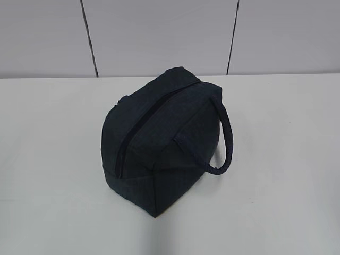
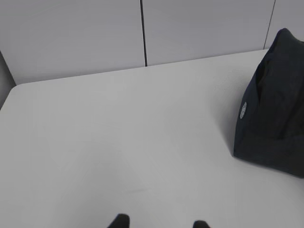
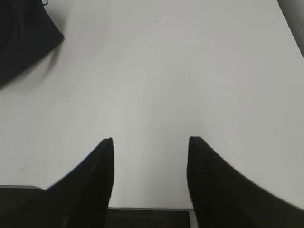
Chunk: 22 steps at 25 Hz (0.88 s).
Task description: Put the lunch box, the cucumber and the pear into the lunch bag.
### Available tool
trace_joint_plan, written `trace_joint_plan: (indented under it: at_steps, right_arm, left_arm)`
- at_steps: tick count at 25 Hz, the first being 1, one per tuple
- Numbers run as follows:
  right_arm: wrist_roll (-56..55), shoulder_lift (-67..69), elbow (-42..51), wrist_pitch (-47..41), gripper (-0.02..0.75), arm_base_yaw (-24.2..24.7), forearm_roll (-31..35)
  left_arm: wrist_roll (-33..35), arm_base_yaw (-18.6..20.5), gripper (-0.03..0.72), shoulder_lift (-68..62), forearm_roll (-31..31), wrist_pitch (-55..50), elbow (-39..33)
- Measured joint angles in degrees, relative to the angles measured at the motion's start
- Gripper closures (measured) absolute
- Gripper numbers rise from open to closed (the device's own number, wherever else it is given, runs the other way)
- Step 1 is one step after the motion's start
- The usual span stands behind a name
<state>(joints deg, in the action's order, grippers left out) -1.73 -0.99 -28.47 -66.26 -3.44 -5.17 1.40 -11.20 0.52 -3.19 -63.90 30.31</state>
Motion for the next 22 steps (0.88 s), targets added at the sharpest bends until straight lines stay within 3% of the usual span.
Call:
trace_joint_plan:
  at_steps: [18,22]
  right_arm:
    - [-0.38,-0.09,0.0,0.0,0.347,0.0,0.1]
    - [-0.5,-0.09,0.0,0.0,0.347,0.0,0.1]
  left_arm:
    - [0.0,0.0,0.446,0.24,0.42,-0.05,0.0]
    - [0.0,2.06,0.446,0.27,0.45,-0.05,0.0]
